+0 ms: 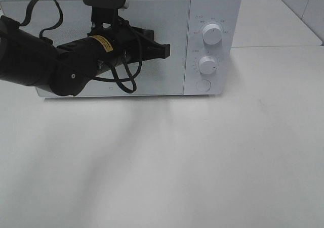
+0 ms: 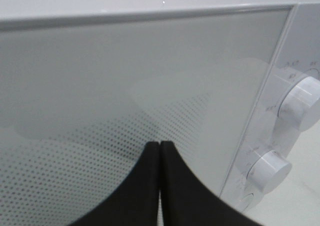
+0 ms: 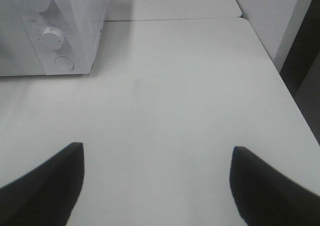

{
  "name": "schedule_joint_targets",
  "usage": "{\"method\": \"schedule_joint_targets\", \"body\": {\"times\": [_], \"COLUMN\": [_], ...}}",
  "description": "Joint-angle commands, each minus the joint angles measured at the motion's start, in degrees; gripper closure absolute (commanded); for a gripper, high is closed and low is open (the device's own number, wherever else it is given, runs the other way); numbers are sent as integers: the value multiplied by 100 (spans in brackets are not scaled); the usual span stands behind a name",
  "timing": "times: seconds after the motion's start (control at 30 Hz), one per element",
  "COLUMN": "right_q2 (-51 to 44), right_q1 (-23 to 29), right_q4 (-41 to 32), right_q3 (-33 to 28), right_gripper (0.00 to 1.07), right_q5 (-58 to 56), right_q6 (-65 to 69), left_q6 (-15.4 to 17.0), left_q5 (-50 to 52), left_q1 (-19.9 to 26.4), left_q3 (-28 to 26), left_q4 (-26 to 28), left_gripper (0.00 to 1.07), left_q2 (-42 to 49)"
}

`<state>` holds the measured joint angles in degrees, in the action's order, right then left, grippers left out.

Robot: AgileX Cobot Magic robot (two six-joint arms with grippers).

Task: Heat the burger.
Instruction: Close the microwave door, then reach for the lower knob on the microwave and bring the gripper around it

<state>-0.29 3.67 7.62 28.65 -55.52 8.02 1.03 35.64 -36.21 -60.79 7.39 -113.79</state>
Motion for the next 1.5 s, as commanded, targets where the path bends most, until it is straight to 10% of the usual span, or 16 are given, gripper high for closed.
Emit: {"method": "schedule_joint_targets", "body": {"times": [0.03,0.47,0.7,1.5], "right_q2": [-143,-143,-143,-143], "right_q1": [-29,-29,-29,-29], "right_q4": [-23,-23,-23,-23], "right_q3": [-11,-11,-11,-11], "right_gripper": [31,31,31,31], "right_q5": [29,29,29,29], "right_q6": [57,57,57,57], "left_q6": [6,-11,11,34], "left_q5": [29,-2521,-4400,-8669], "left_q1": [126,-470,-917,-561], "left_q3": [-195,-189,-189,-195], "left_q4": [533,206,189,384], "left_gripper": [107,101,5,7], "left_q2": [52,814,1249,2131]}}
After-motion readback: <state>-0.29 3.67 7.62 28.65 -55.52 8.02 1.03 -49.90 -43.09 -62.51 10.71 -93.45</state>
